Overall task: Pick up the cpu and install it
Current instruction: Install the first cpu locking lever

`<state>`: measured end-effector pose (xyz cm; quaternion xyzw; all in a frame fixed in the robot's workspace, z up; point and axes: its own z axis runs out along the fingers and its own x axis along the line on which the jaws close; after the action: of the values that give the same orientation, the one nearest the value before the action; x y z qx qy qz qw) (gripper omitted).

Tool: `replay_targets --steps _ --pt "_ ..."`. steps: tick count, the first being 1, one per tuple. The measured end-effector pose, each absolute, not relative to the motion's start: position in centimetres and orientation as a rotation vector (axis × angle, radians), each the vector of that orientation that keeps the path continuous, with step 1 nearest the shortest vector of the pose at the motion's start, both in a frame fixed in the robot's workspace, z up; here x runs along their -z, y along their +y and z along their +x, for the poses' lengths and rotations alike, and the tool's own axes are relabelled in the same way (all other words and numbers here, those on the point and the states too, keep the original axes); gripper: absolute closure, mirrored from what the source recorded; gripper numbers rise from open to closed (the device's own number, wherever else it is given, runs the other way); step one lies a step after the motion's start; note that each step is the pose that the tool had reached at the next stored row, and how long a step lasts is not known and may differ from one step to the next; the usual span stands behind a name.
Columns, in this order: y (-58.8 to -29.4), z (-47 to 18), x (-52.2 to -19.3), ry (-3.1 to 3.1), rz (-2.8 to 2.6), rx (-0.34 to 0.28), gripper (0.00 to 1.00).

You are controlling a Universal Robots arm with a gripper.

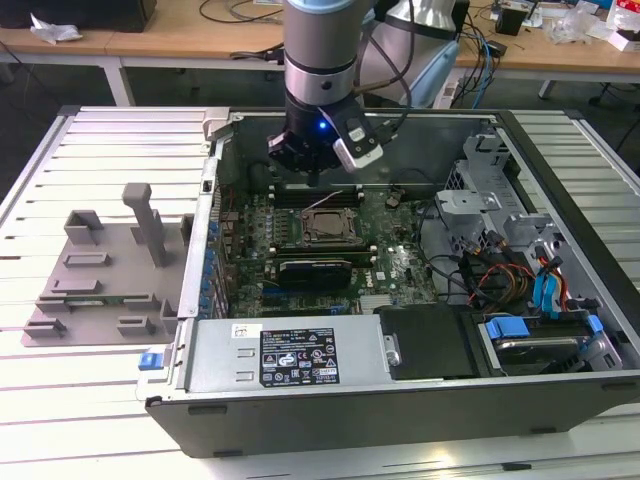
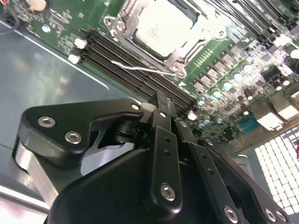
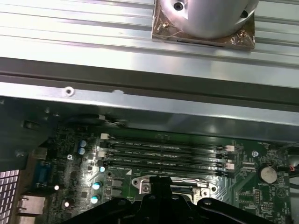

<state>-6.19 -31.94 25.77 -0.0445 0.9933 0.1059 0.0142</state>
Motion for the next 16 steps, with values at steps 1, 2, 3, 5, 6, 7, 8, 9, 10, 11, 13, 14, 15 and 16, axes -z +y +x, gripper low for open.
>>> replay_targets --steps 1,2,3,5,6,7,8,9,10,11,13,14,15,16 --pt "-31.9 -6.1 -25.8 3.093 -0.139 -0.330 0.89" --pt "-31.9 -5.9 -25.8 3.093 -0.139 -0.330 0.89" --pt "-31.9 -5.8 -25.8 3.092 -0.139 -0.330 0.89" --pt "-32.0 -5.3 -25.8 3.092 -0.139 -0.330 0.89" --pt "-32.0 -5.0 -25.8 3.092 -0.139 -0.330 0.89" --pt "-32.0 -4.9 -25.8 3.093 -0.138 -0.330 0.89" --pt "-32.0 -4.9 -25.8 3.093 -0.138 -0.330 0.89" --pt "-32.0 -4.9 -25.8 3.093 -0.138 -0.330 0.89" --pt "-32.0 -4.8 -25.8 3.093 -0.138 -0.330 0.89" --pt "-32.0 -4.8 -25.8 3.093 -0.138 -0.330 0.89" --pt "-32.0 -4.8 -25.7 3.094 -0.125 -0.321 0.89" --pt "-32.0 -4.8 -25.6 3.093 -0.111 -0.319 0.89" --pt "-32.0 -4.8 -25.5 3.093 -0.103 -0.317 0.89" --pt "-32.0 -4.8 -25.4 3.093 -0.097 -0.315 0.89"
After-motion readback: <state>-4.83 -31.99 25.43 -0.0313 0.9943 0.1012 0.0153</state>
